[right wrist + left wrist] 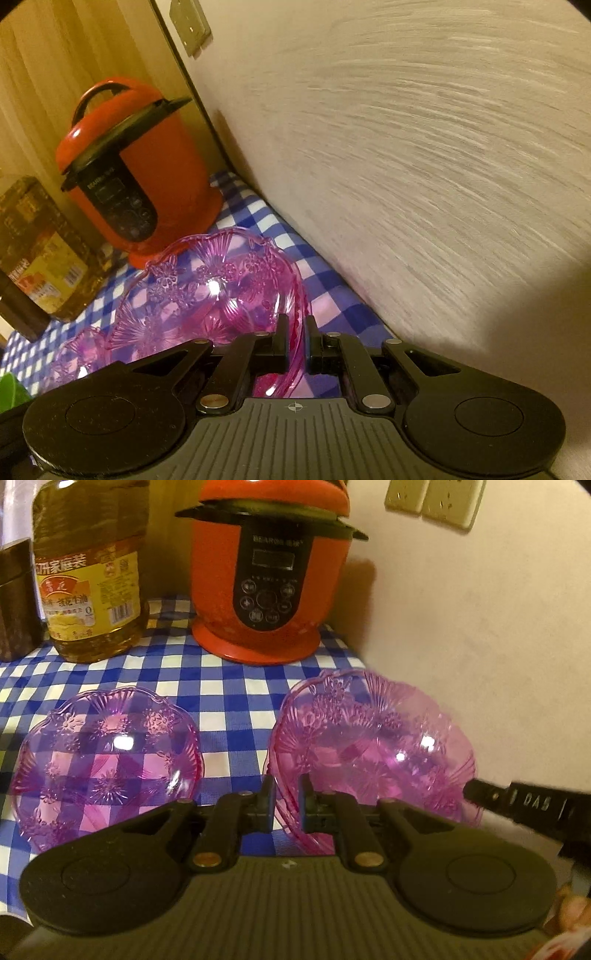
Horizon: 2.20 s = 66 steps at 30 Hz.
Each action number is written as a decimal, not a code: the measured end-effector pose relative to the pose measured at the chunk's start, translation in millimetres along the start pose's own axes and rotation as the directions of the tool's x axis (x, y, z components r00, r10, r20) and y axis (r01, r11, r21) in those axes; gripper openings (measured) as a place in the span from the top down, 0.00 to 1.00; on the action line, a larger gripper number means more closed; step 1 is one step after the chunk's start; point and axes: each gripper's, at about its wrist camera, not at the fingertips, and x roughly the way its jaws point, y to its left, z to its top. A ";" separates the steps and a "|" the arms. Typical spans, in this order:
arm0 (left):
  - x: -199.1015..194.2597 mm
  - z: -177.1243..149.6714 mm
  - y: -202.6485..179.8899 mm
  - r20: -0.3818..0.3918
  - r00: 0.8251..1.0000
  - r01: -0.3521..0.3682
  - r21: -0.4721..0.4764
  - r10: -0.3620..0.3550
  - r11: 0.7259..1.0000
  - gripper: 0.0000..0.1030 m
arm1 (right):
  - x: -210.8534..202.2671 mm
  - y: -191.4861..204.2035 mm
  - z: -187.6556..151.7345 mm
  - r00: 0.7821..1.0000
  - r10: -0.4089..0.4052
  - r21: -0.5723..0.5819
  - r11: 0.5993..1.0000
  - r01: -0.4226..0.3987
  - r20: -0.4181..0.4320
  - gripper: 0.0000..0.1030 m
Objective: Organize plates and bowls
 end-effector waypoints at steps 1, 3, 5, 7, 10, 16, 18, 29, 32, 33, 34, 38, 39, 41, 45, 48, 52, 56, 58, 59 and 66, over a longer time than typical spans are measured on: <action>2.3 -0.6 -0.8 -0.002 1.000 -0.004 0.007 0.004 1.000 0.89 | 1.3 0.7 0.0 1.000 -0.003 -0.007 1.000 0.003 0.001 0.93; 4.9 -2.0 -2.1 -0.004 1.000 -0.011 0.021 0.011 1.000 0.89 | 5.8 1.7 0.8 1.000 -0.013 -0.020 1.000 0.013 0.003 0.93; 7.2 -2.9 -2.6 -0.005 1.000 -0.017 0.030 0.017 0.999 0.88 | 10.7 1.1 0.7 1.000 -0.017 -0.025 1.000 0.017 -0.003 0.93; 9.1 -4.0 -2.1 -0.010 1.000 -0.019 0.035 0.020 0.999 0.88 | 12.9 0.3 -0.7 1.000 -0.018 -0.026 0.999 0.018 -0.011 0.93; 10.9 -5.3 -2.9 -0.013 1.000 -0.021 0.043 0.022 0.999 0.88 | 14.2 -0.1 -2.2 1.000 -0.022 -0.030 0.999 0.022 -0.015 0.93; 10.7 -6.4 -4.8 -0.003 1.000 -0.029 0.071 0.030 0.997 0.88 | 17.8 1.8 -2.2 0.999 -0.028 -0.034 0.999 0.027 -0.020 0.93; 11.1 -7.0 -5.7 -0.002 0.999 -0.042 0.085 0.042 0.996 0.87 | 18.2 1.7 -2.1 0.999 -0.031 -0.033 0.999 0.030 -0.021 0.93; 8.4 -10.8 7.2 0.023 0.999 -0.024 0.046 0.023 0.999 0.71 | 15.6 -3.5 -3.2 1.000 -0.019 -0.002 1.000 0.019 -0.004 0.81; 1.7 -11.2 12.9 0.032 0.999 -0.018 0.009 0.017 1.000 0.71 | 8.8 -5.3 -4.4 1.000 0.000 0.009 1.000 0.000 0.011 0.57; -1.4 -11.4 13.6 0.037 0.999 -0.016 0.003 0.016 1.000 0.71 | 6.0 -5.0 -4.8 1.000 0.005 0.008 1.000 -0.006 0.021 0.56; -4.7 -11.4 14.4 0.042 0.999 -0.016 -0.003 0.016 1.000 0.71 | 2.3 -4.6 -5.3 0.999 0.014 0.006 1.000 -0.014 0.032 0.56; -22.8 -12.8 18.3 0.055 0.998 -0.009 -0.037 0.011 0.999 0.71 | -10.3 -1.3 -8.6 0.998 0.025 -0.003 1.000 -0.025 0.051 0.55; -27.7 -13.7 19.0 0.057 0.998 -0.010 -0.042 0.012 0.999 0.71 | -12.8 -0.2 -9.6 0.998 0.027 -0.005 1.000 -0.027 0.050 0.55; -38.4 -15.6 22.1 0.054 0.998 -0.012 -0.056 0.015 0.998 0.71 | -20.6 2.5 -12.9 0.998 0.032 -0.009 0.999 -0.032 0.051 0.55; -59.9 -24.1 29.8 0.040 0.999 -0.023 -0.095 0.027 0.995 0.71 | -41.9 7.7 -25.2 0.998 0.038 -0.023 0.999 -0.037 0.055 0.55; -79.6 -31.8 34.8 0.039 0.999 -0.033 -0.109 0.038 0.993 0.71 | -59.3 11.6 -37.0 0.998 0.042 -0.031 0.999 -0.041 0.050 0.55; -105.9 -41.2 38.4 0.042 0.998 -0.039 -0.122 0.045 0.992 0.71 | -86.6 14.5 -56.2 0.999 0.044 -0.035 0.998 -0.043 0.032 0.55; -132.4 -50.9 40.9 0.039 0.998 -0.037 -0.125 0.043 0.991 0.71 | -113.5 14.8 -74.3 0.999 0.047 -0.040 0.998 -0.047 0.006 0.55; -144.6 -56.5 41.0 0.039 0.998 -0.039 -0.127 0.044 0.991 0.71 | -126.2 16.6 -81.1 0.999 0.047 -0.052 0.997 -0.048 -0.007 0.55; -151.4 -59.2 41.8 0.040 0.998 -0.040 -0.128 0.046 0.991 0.71 | -132.3 17.3 -83.7 0.999 0.049 -0.056 0.997 -0.049 -0.011 0.55; -188.6 -78.1 51.0 0.026 0.999 -0.042 -0.157 0.047 0.987 0.71 | -170.7 28.2 -96.2 0.998 0.049 -0.087 0.995 -0.051 -0.026 0.55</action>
